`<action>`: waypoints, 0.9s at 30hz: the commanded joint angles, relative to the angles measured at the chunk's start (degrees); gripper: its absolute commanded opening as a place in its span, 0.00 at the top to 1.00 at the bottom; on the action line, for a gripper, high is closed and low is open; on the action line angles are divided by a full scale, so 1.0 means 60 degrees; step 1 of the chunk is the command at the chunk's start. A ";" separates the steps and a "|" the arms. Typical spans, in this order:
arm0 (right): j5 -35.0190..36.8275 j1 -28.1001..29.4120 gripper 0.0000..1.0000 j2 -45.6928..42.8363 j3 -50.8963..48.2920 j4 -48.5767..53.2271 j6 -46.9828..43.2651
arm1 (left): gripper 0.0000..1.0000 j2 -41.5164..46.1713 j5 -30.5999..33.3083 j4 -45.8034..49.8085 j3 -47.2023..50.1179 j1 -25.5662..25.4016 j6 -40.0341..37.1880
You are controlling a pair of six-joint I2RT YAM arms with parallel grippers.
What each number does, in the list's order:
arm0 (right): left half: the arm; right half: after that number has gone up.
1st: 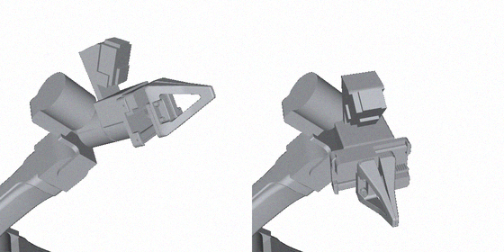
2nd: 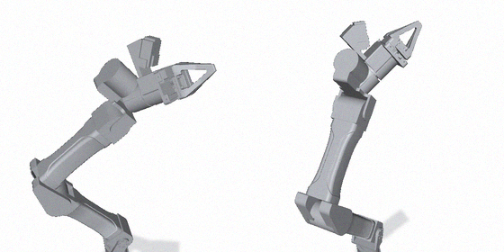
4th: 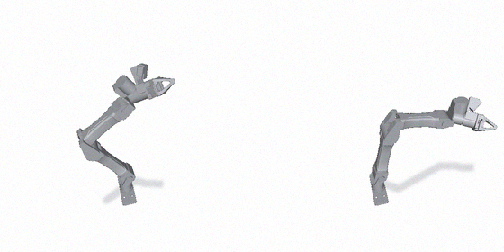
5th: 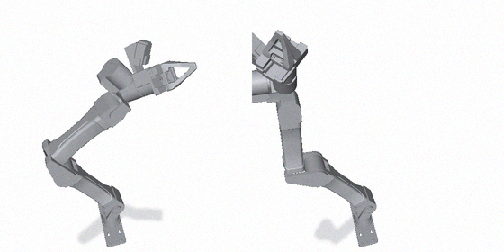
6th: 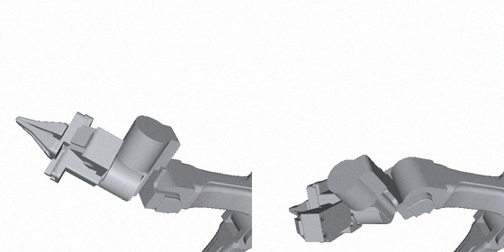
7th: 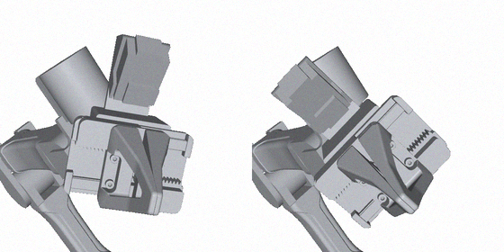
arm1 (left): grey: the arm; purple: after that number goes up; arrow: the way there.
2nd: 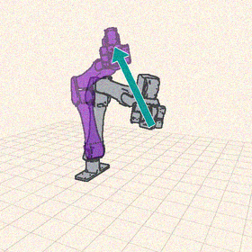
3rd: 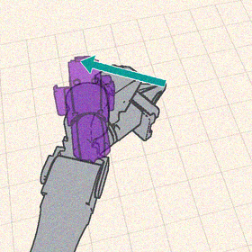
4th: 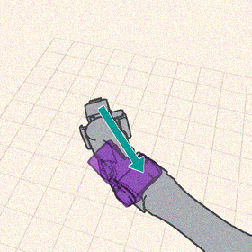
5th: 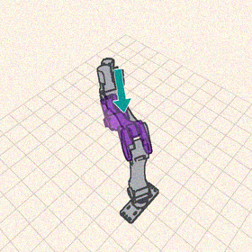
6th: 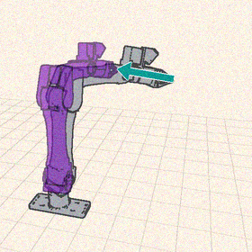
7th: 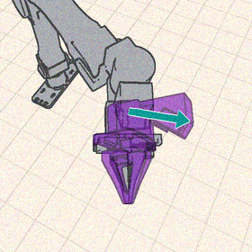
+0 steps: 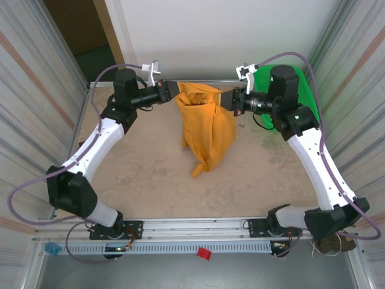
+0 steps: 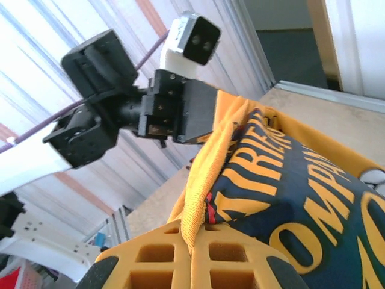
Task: Fold the inside-out t-shirt
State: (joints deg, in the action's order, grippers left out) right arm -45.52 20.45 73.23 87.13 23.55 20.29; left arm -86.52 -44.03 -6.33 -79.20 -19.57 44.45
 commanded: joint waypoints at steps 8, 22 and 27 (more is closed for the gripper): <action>-0.0346 -0.0132 1.00 0.0284 -0.1209 -0.1749 0.1048 | 1.00 -0.0115 0.0183 -0.0121 -0.0993 -0.0298 0.0310; 0.2763 0.1878 0.50 0.1290 -0.0957 -0.1486 0.0402 | 1.00 0.0035 0.0252 0.0427 -0.1701 -0.0715 0.0377; 0.4051 0.2059 0.56 0.1881 -0.0604 -0.1571 0.0320 | 1.00 0.0107 0.0176 0.0365 -0.1760 -0.0825 0.0448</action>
State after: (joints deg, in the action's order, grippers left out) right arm -28.47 32.75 83.37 80.40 15.03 24.10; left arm -88.18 -42.15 -2.79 -87.11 -24.14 46.59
